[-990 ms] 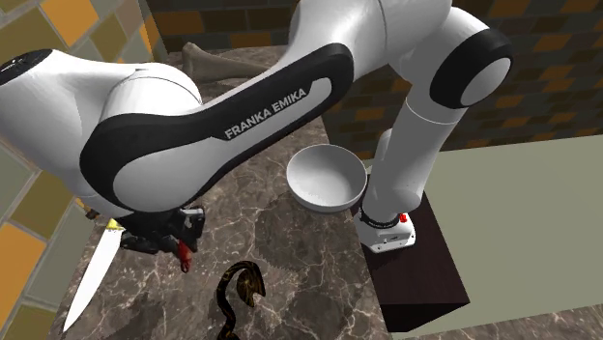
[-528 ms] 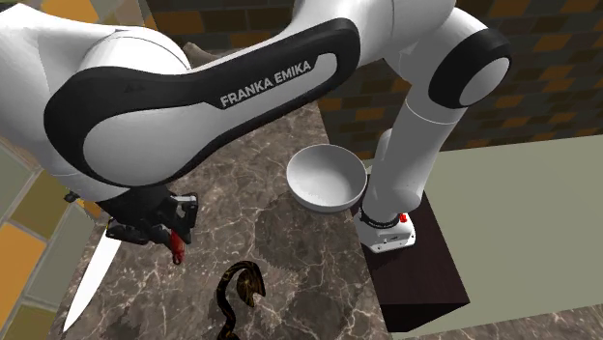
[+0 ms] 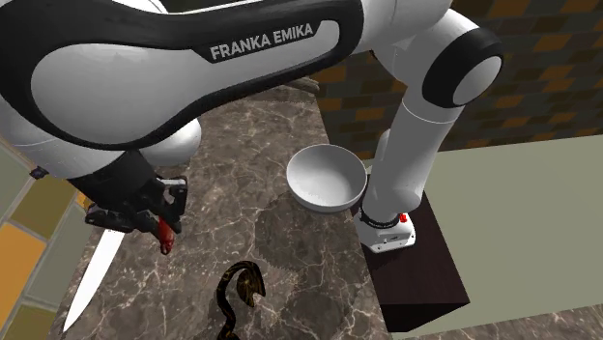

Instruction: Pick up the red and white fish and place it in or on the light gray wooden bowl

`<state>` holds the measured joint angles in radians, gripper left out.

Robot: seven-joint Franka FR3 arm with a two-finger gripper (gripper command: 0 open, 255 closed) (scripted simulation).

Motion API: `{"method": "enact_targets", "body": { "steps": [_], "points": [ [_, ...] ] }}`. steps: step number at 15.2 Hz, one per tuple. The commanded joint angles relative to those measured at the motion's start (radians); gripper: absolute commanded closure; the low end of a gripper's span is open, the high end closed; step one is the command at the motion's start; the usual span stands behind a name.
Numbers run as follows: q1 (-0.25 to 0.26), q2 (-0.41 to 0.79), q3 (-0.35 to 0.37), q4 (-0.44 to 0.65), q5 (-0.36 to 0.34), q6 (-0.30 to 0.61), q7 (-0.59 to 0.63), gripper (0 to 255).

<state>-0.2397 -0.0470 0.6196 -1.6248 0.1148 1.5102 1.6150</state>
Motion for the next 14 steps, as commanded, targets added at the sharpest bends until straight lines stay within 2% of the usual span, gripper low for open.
{"method": "enact_targets", "body": {
  "steps": [1, 2, 7, 14],
  "points": [
    [0.0, 0.005, 0.001, 0.03, -0.002, -0.026, 0.004, 255],
    [0.001, 0.009, 0.001, 0.045, -0.004, -0.037, 0.007, 255],
    [-0.027, -0.237, -0.083, -0.178, 0.107, -0.04, -0.122, 255],
    [-0.005, -0.524, -0.217, -0.418, 0.164, -0.097, -0.261, 255]
  ]
}}
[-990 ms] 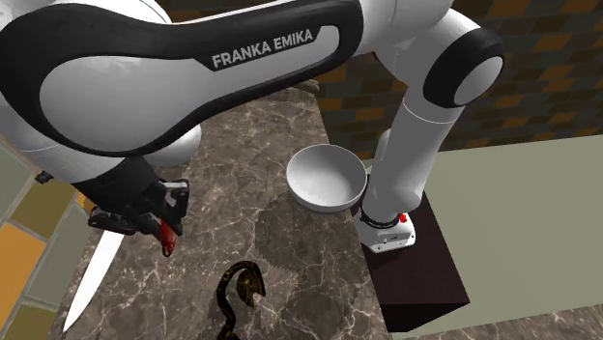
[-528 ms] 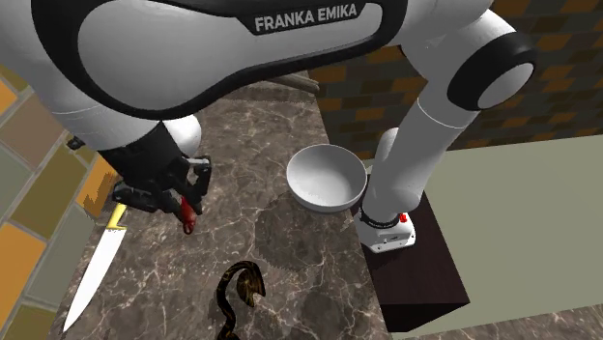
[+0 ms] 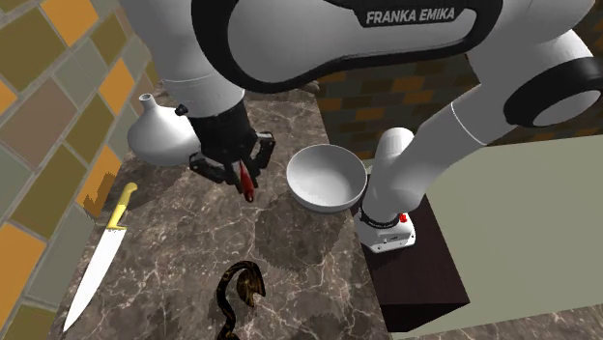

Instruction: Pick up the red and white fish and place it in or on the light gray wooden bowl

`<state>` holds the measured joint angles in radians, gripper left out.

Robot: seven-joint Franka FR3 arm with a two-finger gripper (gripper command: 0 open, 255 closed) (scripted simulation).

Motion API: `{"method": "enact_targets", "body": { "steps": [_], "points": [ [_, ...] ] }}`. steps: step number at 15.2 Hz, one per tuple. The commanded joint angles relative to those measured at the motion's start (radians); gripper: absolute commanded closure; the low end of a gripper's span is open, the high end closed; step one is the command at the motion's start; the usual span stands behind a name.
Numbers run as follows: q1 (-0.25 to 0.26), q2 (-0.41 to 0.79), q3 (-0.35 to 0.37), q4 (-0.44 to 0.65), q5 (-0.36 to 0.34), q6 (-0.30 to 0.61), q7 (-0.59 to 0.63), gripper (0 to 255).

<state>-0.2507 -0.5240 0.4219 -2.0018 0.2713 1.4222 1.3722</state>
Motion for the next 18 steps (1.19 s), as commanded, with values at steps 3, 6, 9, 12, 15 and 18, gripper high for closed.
{"method": "enact_targets", "body": {
  "steps": [3, 6, 9, 12, 15, 18],
  "points": [
    [0.02, -0.158, -0.075, -0.124, 0.006, -0.046, -0.066, 255],
    [0.032, -0.264, -0.13, -0.196, -0.008, -0.09, -0.108, 255],
    [0.044, -0.365, -0.185, -0.258, -0.032, -0.139, -0.147, 255],
    [0.053, -0.463, -0.241, -0.309, -0.067, -0.194, -0.185, 255],
    [0.056, -0.504, -0.254, -0.356, -0.076, -0.191, -0.197, 255],
    [0.059, -0.526, -0.249, -0.408, -0.071, -0.161, -0.2, 255]
  ]
}}
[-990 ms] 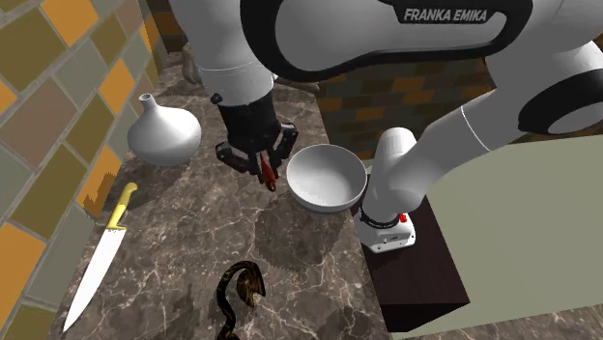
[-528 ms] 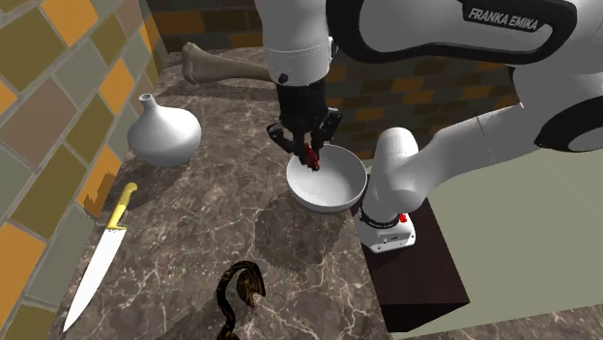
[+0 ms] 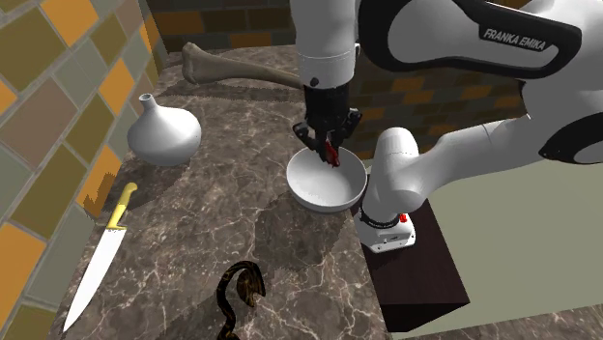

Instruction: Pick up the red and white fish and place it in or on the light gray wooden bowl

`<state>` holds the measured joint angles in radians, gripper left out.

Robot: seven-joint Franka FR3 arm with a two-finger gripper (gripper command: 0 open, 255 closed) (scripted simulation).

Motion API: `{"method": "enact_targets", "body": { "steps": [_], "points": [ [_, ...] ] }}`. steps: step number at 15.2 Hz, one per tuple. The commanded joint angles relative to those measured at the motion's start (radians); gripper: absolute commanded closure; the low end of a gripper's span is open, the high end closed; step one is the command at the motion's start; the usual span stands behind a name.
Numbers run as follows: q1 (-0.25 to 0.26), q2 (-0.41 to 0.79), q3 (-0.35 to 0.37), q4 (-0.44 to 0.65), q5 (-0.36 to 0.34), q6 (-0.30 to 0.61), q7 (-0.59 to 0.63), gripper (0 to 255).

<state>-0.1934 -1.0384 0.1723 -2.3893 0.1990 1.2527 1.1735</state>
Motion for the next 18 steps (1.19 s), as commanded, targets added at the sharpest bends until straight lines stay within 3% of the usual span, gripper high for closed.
{"method": "enact_targets", "body": {
  "steps": [1, 8, 16, 17, 18],
  "points": [
    [0.002, -0.018, 0.002, -0.037, 0.003, 0.019, -0.003, 255],
    [0.009, -0.063, 0.016, -0.154, 0.016, 0.091, -0.01, 255],
    [0.009, -0.063, 0.016, -0.154, 0.016, 0.09, -0.01, 255],
    [0.009, -0.063, 0.016, -0.154, 0.016, 0.09, -0.01, 0],
    [0.009, -0.063, 0.016, -0.154, 0.016, 0.09, -0.01, 0]
  ]
}}
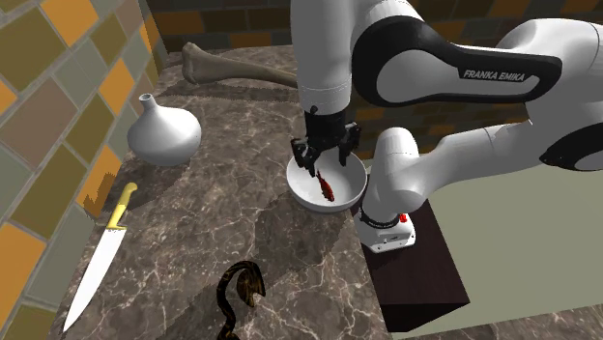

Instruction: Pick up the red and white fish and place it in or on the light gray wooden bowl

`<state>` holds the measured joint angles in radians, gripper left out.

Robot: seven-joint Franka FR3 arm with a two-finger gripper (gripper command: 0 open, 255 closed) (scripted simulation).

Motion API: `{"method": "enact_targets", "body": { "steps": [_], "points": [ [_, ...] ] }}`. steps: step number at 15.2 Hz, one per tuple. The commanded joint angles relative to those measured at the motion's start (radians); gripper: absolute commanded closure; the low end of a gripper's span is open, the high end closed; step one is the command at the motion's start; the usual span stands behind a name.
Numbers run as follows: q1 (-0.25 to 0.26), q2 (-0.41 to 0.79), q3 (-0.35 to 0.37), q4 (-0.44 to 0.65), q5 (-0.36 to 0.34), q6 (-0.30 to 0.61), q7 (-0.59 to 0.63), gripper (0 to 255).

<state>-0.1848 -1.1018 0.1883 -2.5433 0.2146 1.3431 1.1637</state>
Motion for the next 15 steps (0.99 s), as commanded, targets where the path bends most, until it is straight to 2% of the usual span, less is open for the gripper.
{"method": "enact_targets", "body": {
  "steps": [1, 4, 8, 15],
  "points": [
    [0.0, 0.0, 0.0, 0.0, 0.0, 0.0, 0.0, 0],
    [0.0, 0.0, 0.0, 0.0, 0.0, 0.0, 0.0, 0],
    [-0.012, 0.076, -0.02, 0.161, -0.021, -0.085, 0.004, 0],
    [-0.011, 0.076, -0.02, 0.161, -0.021, -0.085, 0.004, 0]
  ]
}}
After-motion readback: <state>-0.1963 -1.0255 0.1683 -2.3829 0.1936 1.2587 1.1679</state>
